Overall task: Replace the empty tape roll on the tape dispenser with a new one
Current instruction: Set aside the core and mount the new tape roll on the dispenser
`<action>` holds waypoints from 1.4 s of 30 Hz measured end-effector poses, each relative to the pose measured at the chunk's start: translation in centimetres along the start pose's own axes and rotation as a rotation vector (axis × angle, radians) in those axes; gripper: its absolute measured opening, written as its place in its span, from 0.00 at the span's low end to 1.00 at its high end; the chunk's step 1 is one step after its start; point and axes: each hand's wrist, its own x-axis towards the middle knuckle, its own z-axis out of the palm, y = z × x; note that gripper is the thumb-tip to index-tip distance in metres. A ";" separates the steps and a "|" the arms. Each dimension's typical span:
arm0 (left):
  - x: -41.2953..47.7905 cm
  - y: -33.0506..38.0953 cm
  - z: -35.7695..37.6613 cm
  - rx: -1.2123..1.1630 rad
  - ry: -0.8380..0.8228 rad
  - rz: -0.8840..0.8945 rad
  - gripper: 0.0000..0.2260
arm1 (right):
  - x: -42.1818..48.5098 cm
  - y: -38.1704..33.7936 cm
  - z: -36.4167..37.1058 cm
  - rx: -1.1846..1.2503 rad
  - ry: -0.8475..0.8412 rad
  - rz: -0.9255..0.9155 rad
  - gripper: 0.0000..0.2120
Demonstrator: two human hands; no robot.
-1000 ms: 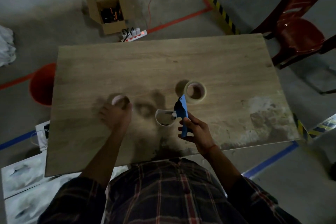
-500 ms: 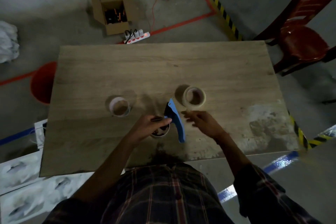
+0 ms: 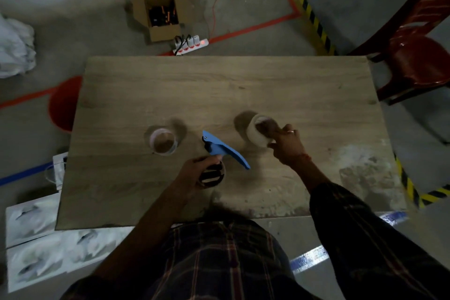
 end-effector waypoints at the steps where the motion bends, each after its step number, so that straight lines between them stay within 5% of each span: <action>1: 0.3 0.0 -0.3 0.023 0.005 0.015 0.10 | -0.6 -0.1 0.1 0.156 0.044 0.058 0.32; 4: 0.5 0.6 -0.4 0.015 0.000 0.039 0.09 | -2.9 -0.7 -1.2 0.533 0.069 0.245 0.26; 7: 0.6 1.1 -0.1 -0.021 -0.048 0.056 0.09 | -6.4 -1.9 -4.3 0.880 0.125 0.345 0.31; 13: 0.4 1.4 0.7 -0.116 -0.076 0.148 0.09 | -13.8 -6.4 -8.4 1.057 0.347 0.373 0.29; 18: 0.1 1.3 1.0 -0.116 -0.045 0.200 0.03 | -16.8 -9.7 -10.9 1.441 0.316 0.279 0.19; 23: -0.6 1.0 1.1 -0.106 -0.040 0.235 0.05 | -16.9 -11.8 -10.3 1.598 0.335 0.397 0.22; 26: -0.9 0.7 1.0 -0.143 -0.084 0.214 0.16 | -17.0 -12.6 -9.9 1.554 0.332 0.457 0.26; 42: -2.1 0.6 1.4 -0.034 -0.047 0.307 0.27 | -17.8 -15.5 -9.4 0.975 0.350 0.210 0.26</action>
